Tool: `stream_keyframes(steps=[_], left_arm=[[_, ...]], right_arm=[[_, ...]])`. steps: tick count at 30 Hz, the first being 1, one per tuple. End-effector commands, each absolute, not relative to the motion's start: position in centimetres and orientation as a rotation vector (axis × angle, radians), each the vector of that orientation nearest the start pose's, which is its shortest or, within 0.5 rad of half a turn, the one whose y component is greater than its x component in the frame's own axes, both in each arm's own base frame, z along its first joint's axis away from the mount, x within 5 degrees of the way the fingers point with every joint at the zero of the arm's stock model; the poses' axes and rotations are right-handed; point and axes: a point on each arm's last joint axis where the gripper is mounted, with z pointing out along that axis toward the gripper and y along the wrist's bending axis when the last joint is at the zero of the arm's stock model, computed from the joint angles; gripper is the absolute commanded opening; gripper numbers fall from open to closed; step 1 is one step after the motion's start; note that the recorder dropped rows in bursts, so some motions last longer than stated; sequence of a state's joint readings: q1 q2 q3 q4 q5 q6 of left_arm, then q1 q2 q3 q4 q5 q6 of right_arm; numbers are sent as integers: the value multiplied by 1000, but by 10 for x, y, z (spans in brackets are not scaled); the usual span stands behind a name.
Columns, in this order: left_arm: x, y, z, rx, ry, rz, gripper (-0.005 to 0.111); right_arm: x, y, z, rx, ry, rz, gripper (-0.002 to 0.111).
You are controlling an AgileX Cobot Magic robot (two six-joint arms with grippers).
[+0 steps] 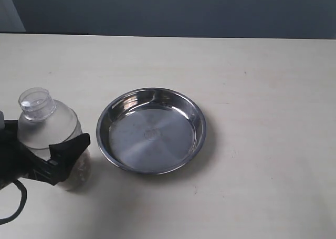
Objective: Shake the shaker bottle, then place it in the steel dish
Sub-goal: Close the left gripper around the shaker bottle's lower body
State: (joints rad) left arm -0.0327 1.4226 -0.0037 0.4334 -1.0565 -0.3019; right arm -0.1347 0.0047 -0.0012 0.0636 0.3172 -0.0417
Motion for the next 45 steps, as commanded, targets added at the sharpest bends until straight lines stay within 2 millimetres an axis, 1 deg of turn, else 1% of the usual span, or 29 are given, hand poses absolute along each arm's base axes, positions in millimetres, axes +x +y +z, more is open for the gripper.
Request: stream_keyframes(steps=[1, 7, 10, 13, 17, 24, 28, 29, 35, 40, 45], left_arm=[[158, -38, 134, 221, 1907, -423, 105], [162, -37, 124, 199, 1928, -416, 104], [163, -37, 121, 183, 1932, -417, 99], [163, -37, 118, 180, 1941, -422, 89], [163, -37, 117, 181, 1946, -421, 71], [163, -37, 117, 187, 1946, -425, 25], [163, -37, 117, 168, 1948, -433, 4], [164, -36, 117, 153, 1949, -427, 0], [165, -34, 117, 89, 1954, -431, 0], [163, -38, 121, 125, 1937, -486, 0], [164, -37, 126, 110, 1904, -472, 0]], right_arm=[[54, -6, 186, 125, 1785, -70, -1], [54, -6, 186, 125, 1785, -70, -1], [54, -6, 186, 125, 1785, -70, -1], [54, -6, 186, 125, 1785, -70, -1], [54, -6, 186, 125, 1785, -70, -1], [54, -6, 186, 125, 1785, -70, -1], [54, -6, 186, 125, 1785, -70, -1], [54, -6, 186, 125, 1785, -70, -1], [54, -6, 186, 125, 1785, -70, -1], [54, -6, 186, 125, 1785, -70, -1], [54, -6, 186, 125, 1785, -70, -1]])
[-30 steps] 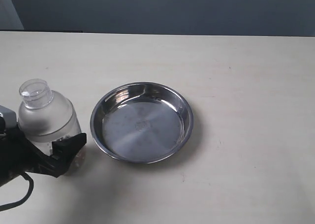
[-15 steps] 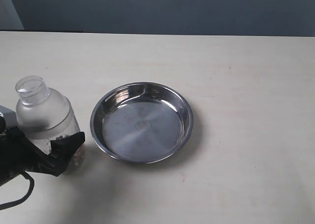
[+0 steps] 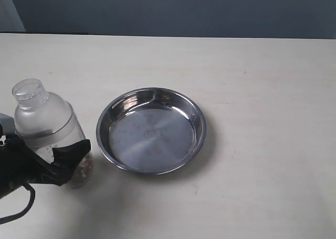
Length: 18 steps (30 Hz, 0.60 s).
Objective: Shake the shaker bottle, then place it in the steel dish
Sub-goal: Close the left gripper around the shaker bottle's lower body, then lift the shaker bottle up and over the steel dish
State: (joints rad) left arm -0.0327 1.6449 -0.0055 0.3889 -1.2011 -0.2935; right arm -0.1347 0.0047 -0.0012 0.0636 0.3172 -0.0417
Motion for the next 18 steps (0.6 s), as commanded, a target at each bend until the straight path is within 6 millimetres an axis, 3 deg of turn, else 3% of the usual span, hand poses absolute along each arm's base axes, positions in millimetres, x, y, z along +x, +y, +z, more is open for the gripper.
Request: stream_keyframes(steps=[1, 6, 10, 16, 17, 18], left_arm=[[164, -37, 128, 100, 1892, -479, 0], [174, -40, 166, 79, 1685, -567, 0], [194, -50, 229, 193, 1453, -674, 0], [231, -59, 330, 341, 1403, -631, 0], [239, -70, 313, 421, 1630, -555, 0], [239, -76, 291, 459, 1749, -528, 0]], right_arm=[[54, -6, 186, 125, 1785, -70, -1], [54, -6, 186, 125, 1785, -70, -1], [54, -6, 186, 125, 1785, -70, -1], [54, -6, 186, 125, 1785, -70, -1], [54, -6, 186, 125, 1785, -70, -1], [54, -6, 186, 125, 1785, -70, -1]])
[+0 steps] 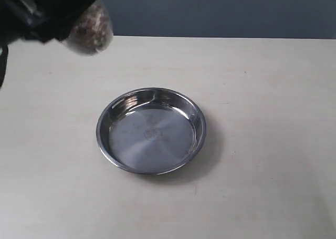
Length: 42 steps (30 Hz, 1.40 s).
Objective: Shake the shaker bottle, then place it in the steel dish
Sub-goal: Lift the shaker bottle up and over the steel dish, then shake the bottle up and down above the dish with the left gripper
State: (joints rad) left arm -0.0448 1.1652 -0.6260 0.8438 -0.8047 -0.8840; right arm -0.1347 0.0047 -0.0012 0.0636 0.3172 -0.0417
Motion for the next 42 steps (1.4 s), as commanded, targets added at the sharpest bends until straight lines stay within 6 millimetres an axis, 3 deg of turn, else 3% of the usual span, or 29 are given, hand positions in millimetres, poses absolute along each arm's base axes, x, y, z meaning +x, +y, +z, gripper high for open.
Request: stream_keyframes(steps=[1, 2, 3, 4, 5, 6, 7, 8, 9, 10, 12, 13, 16, 17, 18, 21, 22, 23, 26, 27, 28, 32, 33, 34, 37, 38, 40, 42], left_arm=[[238, -89, 236, 486, 1992, -487, 0], [238, -97, 222, 446, 2040, -534, 0], [236, -118, 241, 537, 1892, -663, 0], [235, -125, 261, 568, 1799, -703, 0], [236, -131, 312, 568, 1644, -670, 0], [236, -132, 321, 541, 1652, -635, 0], [238, -135, 295, 504, 1813, -566, 0], [240, -141, 244, 532, 1989, -554, 0], [244, -145, 221, 538, 2060, -574, 0], [247, -151, 235, 563, 1987, -623, 0], [247, -150, 296, 542, 1779, -616, 0], [249, -146, 300, 475, 1797, -612, 0], [248, -147, 234, 507, 2009, -593, 0], [251, -148, 230, 510, 2021, -589, 0], [252, -149, 243, 517, 1970, -603, 0], [246, -144, 346, 527, 1629, -555, 0], [247, -142, 345, 490, 1658, -542, 0], [249, -142, 330, 477, 1718, -542, 0], [252, -150, 229, 533, 2028, -563, 0], [253, -152, 218, 543, 2062, -568, 0], [254, -153, 225, 541, 2038, -579, 0], [248, -151, 316, 523, 1721, -615, 0], [247, -151, 319, 518, 1712, -618, 0], [247, -151, 306, 523, 1752, -617, 0], [251, -153, 229, 554, 2012, -595, 0], [252, -154, 225, 548, 2029, -603, 0], [250, -157, 259, 551, 1883, -668, 0], [244, -155, 313, 554, 1684, -687, 0]], right_arm=[[54, -6, 186, 125, 1785, -70, -1], [54, -6, 186, 125, 1785, -70, -1], [54, -6, 186, 125, 1785, -70, -1], [54, -6, 186, 125, 1785, -70, -1], [54, -6, 186, 125, 1785, -70, -1], [54, -6, 186, 125, 1785, -70, -1], [54, -6, 186, 125, 1785, -70, -1], [54, -6, 186, 125, 1785, -70, -1], [54, -6, 186, 125, 1785, -70, -1], [54, -6, 186, 125, 1785, -70, -1], [54, -6, 186, 125, 1785, -70, -1], [54, -6, 186, 125, 1785, -70, -1], [54, -6, 186, 125, 1785, -70, -1], [54, -6, 186, 125, 1785, -70, -1], [54, -6, 186, 125, 1785, -70, -1], [54, -6, 186, 125, 1785, -70, -1], [54, -6, 186, 125, 1785, -70, -1], [54, -6, 186, 125, 1785, -70, -1], [54, -6, 186, 125, 1785, -70, -1], [54, -6, 186, 125, 1785, -70, -1], [54, -6, 186, 125, 1785, -70, -1], [54, -6, 186, 125, 1785, -70, -1], [54, -6, 186, 125, 1785, -70, -1], [54, -6, 186, 125, 1785, -70, -1], [54, -6, 186, 125, 1785, -70, -1], [54, -6, 186, 125, 1785, -70, -1], [54, -6, 186, 125, 1785, -70, -1], [54, -6, 186, 125, 1785, -70, -1]])
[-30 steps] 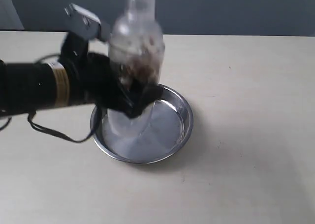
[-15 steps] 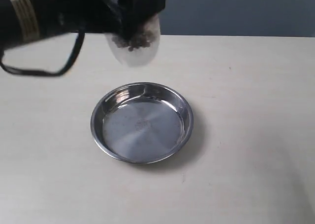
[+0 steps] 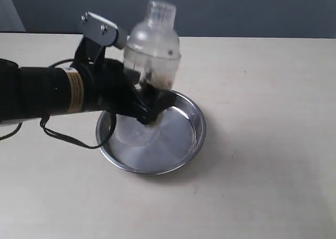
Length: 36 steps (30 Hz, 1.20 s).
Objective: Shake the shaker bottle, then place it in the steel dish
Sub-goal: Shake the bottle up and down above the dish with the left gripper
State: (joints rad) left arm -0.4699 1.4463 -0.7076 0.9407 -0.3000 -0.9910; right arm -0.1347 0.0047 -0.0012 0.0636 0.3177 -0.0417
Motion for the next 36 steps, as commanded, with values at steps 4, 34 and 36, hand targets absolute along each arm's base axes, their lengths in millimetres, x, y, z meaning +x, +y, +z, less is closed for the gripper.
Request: stream_keyframes(steps=[4, 34, 36], left_arm=[[246, -151, 283, 543, 1838, -586, 0], [246, -169, 306, 607, 1755, -701, 0], [249, -168, 257, 608, 1934, -661, 0]], right_arm=[[54, -6, 186, 125, 1785, -70, -1], [54, -6, 186, 125, 1785, -70, -1], [54, -6, 186, 125, 1785, -70, -1]])
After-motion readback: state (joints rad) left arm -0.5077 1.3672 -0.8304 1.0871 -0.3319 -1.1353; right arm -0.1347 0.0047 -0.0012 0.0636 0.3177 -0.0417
